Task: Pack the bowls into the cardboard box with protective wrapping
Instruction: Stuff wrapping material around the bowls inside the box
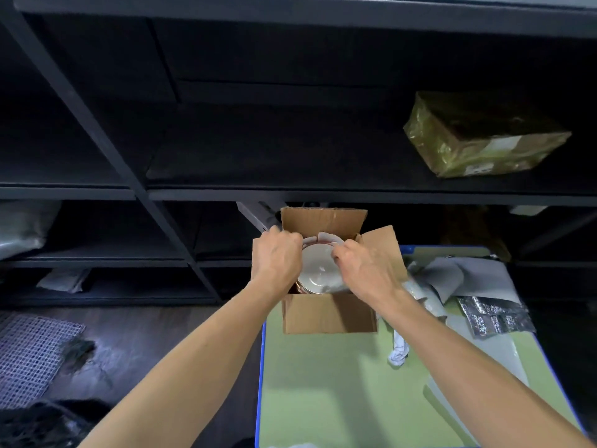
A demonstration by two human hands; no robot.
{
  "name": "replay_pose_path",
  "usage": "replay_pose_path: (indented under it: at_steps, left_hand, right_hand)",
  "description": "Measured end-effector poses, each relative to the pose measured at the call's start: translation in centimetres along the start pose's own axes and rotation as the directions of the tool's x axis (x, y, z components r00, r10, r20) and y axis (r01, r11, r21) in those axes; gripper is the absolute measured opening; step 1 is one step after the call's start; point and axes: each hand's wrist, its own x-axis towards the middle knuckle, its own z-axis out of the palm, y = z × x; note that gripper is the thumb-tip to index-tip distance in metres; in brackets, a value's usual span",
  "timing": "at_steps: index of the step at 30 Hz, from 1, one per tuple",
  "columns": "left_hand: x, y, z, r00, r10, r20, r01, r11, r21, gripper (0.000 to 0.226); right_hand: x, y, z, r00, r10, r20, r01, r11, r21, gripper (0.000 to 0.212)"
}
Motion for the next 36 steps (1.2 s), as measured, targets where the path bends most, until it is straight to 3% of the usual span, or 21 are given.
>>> replay_pose_path:
  at_steps: [9, 17, 24, 30, 33, 36]
  left_hand:
    - [1.7, -0.1, 0.0, 0.999, -0.038, 0.018, 0.040, 0.991, -0.127, 0.045]
    - [0.7, -0.2, 0.1, 0.999, -0.046, 0.027, 0.050, 0.987, -0.154, 0.019]
    - [-1.5, -0.9, -1.6, 0.999, -0.022, -0.036, 0.014, 0.974, -0.226, 0.030]
    - [-4.8, -0.1, -3.1, 0.985, 0.021, -0.173, -0.084, 0.927, -0.367, 0.028]
    - [-6.7, 2.3, -3.0, 0.993, 0.049, -0.103, -0.092, 0.877, -0.472, 0.025]
    - [-8.6, 4.8, -2.2, 0.991, 0.093, -0.097, -0.128, 0.873, -0.470, 0.024]
  right_hand:
    - [-2.0, 0.8, 0.4, 0.997, 0.064, -0.047, -0.064, 0.998, 0.009, 0.019]
    - [-1.6, 0.1, 0.3, 0.996, 0.064, -0.055, -0.061, 0.996, 0.057, 0.020]
    - [-1.9, -0.2, 0.1, 0.994, 0.091, -0.058, -0.083, 0.988, 0.127, 0.022]
    - [-3.7, 0.2, -0.7, 0.986, 0.119, -0.113, -0.094, 0.973, 0.209, 0.017]
    - [-5.0, 0.8, -1.2, 0.985, 0.128, -0.116, -0.097, 0.964, 0.246, 0.016]
    - [-6.7, 1.7, -1.6, 0.983, 0.143, -0.113, -0.104, 0.951, 0.291, 0.015]
